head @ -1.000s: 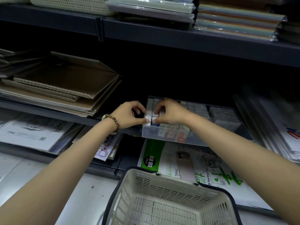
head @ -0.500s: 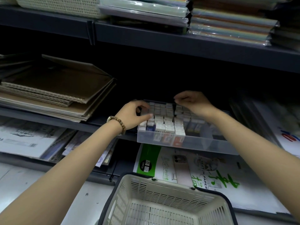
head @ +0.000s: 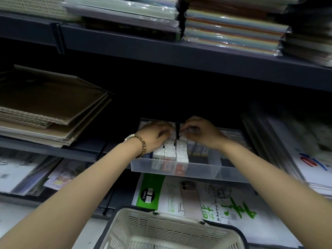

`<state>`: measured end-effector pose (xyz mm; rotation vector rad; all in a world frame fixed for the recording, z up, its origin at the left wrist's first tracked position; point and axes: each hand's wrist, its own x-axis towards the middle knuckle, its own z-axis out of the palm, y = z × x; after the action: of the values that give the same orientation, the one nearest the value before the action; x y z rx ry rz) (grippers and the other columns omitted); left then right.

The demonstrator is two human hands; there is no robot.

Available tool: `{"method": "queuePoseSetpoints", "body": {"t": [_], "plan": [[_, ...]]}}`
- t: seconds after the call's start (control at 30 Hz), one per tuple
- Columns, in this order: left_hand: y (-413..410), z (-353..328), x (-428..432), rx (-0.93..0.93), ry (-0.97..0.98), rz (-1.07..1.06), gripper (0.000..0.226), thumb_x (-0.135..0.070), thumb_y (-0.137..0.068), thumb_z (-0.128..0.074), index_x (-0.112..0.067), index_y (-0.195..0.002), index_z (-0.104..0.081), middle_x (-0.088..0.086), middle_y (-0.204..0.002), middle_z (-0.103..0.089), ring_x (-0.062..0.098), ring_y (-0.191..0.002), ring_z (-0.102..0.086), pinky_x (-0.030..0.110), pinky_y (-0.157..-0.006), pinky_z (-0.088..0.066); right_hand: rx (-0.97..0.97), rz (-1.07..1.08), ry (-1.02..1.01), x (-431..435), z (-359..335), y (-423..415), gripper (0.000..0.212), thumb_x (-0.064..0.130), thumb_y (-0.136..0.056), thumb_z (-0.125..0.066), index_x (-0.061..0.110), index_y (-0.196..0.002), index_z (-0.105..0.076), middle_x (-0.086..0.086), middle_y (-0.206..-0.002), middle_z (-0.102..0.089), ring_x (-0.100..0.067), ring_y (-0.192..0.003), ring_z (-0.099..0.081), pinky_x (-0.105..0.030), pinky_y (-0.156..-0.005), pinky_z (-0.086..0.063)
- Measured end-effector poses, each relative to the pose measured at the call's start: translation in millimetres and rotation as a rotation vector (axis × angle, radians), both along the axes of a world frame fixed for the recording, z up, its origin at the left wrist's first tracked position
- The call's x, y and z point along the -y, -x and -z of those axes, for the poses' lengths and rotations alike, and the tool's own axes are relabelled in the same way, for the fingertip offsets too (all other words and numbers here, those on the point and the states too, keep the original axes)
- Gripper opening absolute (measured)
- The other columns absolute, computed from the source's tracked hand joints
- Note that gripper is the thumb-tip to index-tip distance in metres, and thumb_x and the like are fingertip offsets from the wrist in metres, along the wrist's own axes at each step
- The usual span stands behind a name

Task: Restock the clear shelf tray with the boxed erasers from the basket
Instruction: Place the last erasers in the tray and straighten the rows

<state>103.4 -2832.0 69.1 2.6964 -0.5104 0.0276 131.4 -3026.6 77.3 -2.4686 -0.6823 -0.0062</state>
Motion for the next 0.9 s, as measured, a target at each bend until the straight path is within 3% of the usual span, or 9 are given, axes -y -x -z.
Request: {"method": "queuePoseSetpoints", "body": {"t": [0.1,0.3,0.4,0.47,0.53,0.57,0.67,0.77,0.9], "plan": [[-1.5,2.9,-0.1,0.012,-0.042,0.017,0.041,-0.033,-0.102,-0.027,-0.027,-0.141,-0.039,-0.003,-0.149,-0.033,0.014,-0.134,-0.030,0.016,-0.101,-0.019,-0.022,0.026,-0.097,13.7,2.2,-0.8,0.019,0.016,-0.090,-0.061,0.007,-0.104,-0.070,-0.007,-0.110,-0.057,-0.022,-0.106,-0.058,-0.033,-0.095,-0.046],[-7.1,-0.3,13.8,0.084,-0.107,0.009,0.036,-0.035,-0.100,-0.032,-0.028,-0.128,-0.054,-0.002,-0.131,-0.037,0.015,-0.120,-0.031,0.022,-0.096,-0.025,-0.129,0.024,-0.174,24.0,7.0,8.1,0.024,0.018,-0.093,-0.056,0.019,-0.116,-0.063,0.001,-0.121,-0.057,-0.007,-0.113,-0.054,-0.021,-0.100,-0.041],[-11.8,-8.0,23.1,-0.034,-0.126,-0.058,0.034,-0.036,-0.099,-0.035,-0.025,-0.120,-0.059,-0.001,-0.124,-0.043,0.018,-0.115,-0.036,0.025,-0.093,-0.030,-0.108,0.038,-0.177,21.4,7.6,8.6,0.025,0.020,-0.092,-0.058,0.017,-0.116,-0.064,0.003,-0.118,-0.056,-0.006,-0.111,-0.053,-0.013,-0.098,-0.038],[-15.7,-17.0,30.3,-0.144,-0.140,-0.079,0.035,-0.036,-0.099,-0.035,-0.017,-0.098,-0.064,0.003,-0.098,-0.053,0.019,-0.092,-0.046,0.028,-0.080,-0.038,-0.098,0.053,-0.192,22.7,6.8,9.6,0.023,0.022,-0.091,-0.059,0.020,-0.114,-0.063,0.005,-0.117,-0.056,-0.005,-0.109,-0.053,-0.012,-0.095,-0.039],[-17.0,-31.0,35.6,-0.216,-0.167,-0.079,0.038,-0.035,-0.099,-0.038,-0.013,-0.076,-0.058,0.002,-0.070,-0.049,0.017,-0.065,-0.046,0.028,-0.063,-0.036,-0.091,0.072,-0.219,27.8,7.3,11.8,0.022,0.021,-0.091,-0.058,0.020,-0.113,-0.063,0.005,-0.116,-0.056,-0.007,-0.110,-0.053,-0.017,-0.095,-0.040],[-19.6,-38.0,37.4,-0.231,-0.201,-0.068,0.035,-0.034,-0.099,-0.040,-0.011,-0.080,-0.059,0.002,-0.070,-0.052,0.016,-0.063,-0.048,0.028,-0.063,-0.037,-0.079,0.085,-0.227,30.9,8.2,13.1,0.022,0.019,-0.091,-0.058,0.020,-0.112,-0.063,0.005,-0.115,-0.056,-0.009,-0.110,-0.054,-0.017,-0.094,-0.040],[-25.8,-55.5,42.6,-0.320,-0.188,-0.071,0.033,-0.033,-0.099,-0.043,-0.007,-0.105,-0.062,0.007,-0.096,-0.064,0.019,-0.080,-0.058,0.029,-0.074,-0.045,-0.056,0.144,-0.237,42.6,11.9,17.5,0.022,0.023,-0.089,-0.061,0.026,-0.111,-0.062,0.008,-0.115,-0.054,-0.009,-0.111,-0.052,-0.019,-0.094,-0.038],[-27.2,-60.2,51.4,-0.527,-0.072,-0.096,0.040,-0.036,-0.096,-0.047,-0.001,-0.110,-0.062,0.007,-0.101,-0.064,0.017,-0.084,-0.058,0.031,-0.087,-0.053,-0.048,0.198,-0.215,60.3,15.3,22.7,0.029,0.037,-0.086,-0.063,0.032,-0.115,-0.059,0.013,-0.120,-0.048,-0.008,-0.116,-0.048,-0.021,-0.096,-0.036],[-25.3,-58.6,62.2,-0.592,0.027,-0.186,0.045,-0.030,-0.094,-0.052,0.005,-0.123,-0.053,0.012,-0.123,-0.061,0.019,-0.103,-0.063,0.029,-0.090,-0.052,-0.088,0.233,-0.039,83.7,20.3,32.3,0.050,0.052,-0.086,-0.056,0.034,-0.132,-0.046,0.011,-0.141,-0.039,-0.012,-0.132,-0.036,-0.024,-0.106,-0.028]]}}
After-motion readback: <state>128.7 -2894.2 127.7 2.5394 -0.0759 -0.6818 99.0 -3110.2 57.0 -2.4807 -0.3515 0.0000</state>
